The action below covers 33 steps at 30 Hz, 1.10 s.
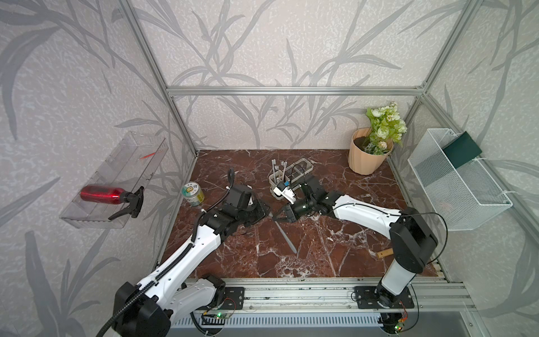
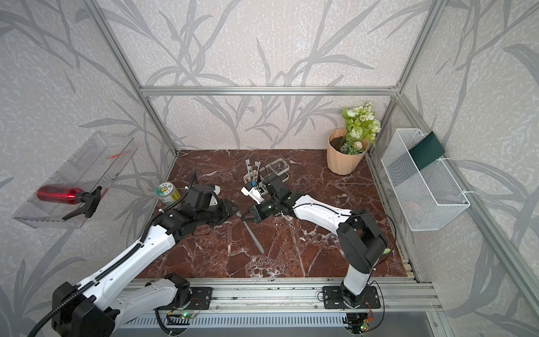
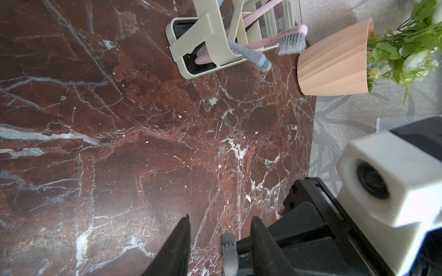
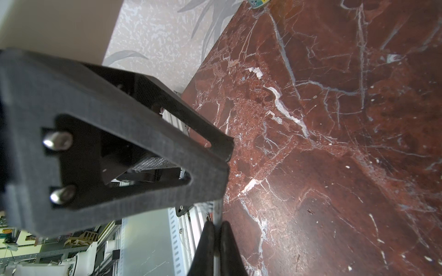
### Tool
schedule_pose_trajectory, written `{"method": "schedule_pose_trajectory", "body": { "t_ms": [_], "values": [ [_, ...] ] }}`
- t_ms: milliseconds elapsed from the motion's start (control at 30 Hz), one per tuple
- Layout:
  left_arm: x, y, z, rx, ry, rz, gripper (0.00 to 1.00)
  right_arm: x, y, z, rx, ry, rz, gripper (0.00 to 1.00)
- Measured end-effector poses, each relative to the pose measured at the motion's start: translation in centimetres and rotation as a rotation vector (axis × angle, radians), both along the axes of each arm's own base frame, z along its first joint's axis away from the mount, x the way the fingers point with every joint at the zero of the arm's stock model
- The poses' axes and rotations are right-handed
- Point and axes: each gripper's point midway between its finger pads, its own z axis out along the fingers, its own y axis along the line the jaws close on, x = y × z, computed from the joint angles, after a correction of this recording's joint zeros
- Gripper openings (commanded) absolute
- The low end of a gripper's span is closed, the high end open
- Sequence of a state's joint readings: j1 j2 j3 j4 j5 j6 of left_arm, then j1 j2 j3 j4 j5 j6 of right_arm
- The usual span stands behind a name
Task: Place the toothbrush into the toothbrush holder
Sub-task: Pick up the toothbrush from the center of the board.
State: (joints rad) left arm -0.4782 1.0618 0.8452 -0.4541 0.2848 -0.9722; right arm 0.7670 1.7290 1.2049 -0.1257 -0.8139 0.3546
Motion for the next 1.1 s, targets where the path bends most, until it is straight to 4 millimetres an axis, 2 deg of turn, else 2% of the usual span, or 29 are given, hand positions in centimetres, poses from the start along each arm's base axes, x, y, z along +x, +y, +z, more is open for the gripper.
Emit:
{"method": "schedule_pose_trajectory", "body": {
  "t_ms": [333, 833, 1100],
  "values": [
    [0.14, -0.13, -0.08, -0.019, 0.005, 0.022, 0.24, -0.21, 0.34, 0.02, -0.001, -0.003, -0.003, 0.00],
    [-0.05, -0.05, -0.64, -0.014, 0.017, 0.022, 0.20, 0.27, 0.50, -0.06, -0.006, 0.018, -0.037, 0.00],
    [0.08, -0.06, -0.54, -0.016, 0.011, 0.026, 0.14, 0.52, 0.76, -0.11, 0.003, 0.024, -0.045, 0.00]
  ]
}}
